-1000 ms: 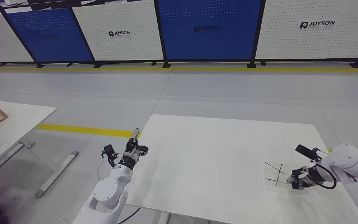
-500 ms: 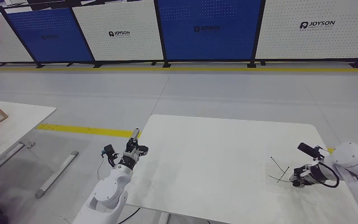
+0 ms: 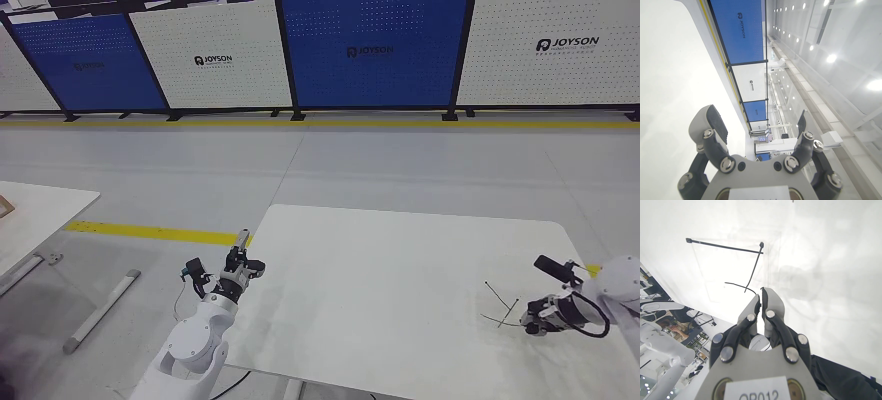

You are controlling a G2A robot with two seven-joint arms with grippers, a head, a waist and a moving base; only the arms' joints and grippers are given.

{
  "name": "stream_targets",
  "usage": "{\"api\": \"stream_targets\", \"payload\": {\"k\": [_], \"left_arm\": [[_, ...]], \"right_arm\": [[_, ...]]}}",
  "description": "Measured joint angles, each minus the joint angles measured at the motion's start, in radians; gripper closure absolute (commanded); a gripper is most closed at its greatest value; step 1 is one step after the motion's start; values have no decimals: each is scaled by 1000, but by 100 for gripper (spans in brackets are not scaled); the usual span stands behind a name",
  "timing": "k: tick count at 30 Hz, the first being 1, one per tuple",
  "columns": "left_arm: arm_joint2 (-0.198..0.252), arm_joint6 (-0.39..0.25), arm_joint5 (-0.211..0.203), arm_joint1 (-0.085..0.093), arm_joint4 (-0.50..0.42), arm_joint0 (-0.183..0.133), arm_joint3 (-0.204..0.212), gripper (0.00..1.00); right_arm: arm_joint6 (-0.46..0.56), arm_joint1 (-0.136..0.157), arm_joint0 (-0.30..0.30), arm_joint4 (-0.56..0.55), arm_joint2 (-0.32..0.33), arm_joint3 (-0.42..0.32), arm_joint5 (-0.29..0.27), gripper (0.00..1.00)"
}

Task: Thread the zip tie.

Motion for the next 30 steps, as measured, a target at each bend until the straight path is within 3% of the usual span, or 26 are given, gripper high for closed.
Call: {"api": "stream_targets", "payload": {"k": [25, 30], "left_arm": [[0, 0, 0, 0, 0, 0, 0, 0], [0, 0, 0, 0, 0, 0, 0, 0]], "right_arm": [[0, 20, 11, 7, -38, -22, 0, 100], [0, 22, 15, 10, -47, -22, 0, 96]]}}
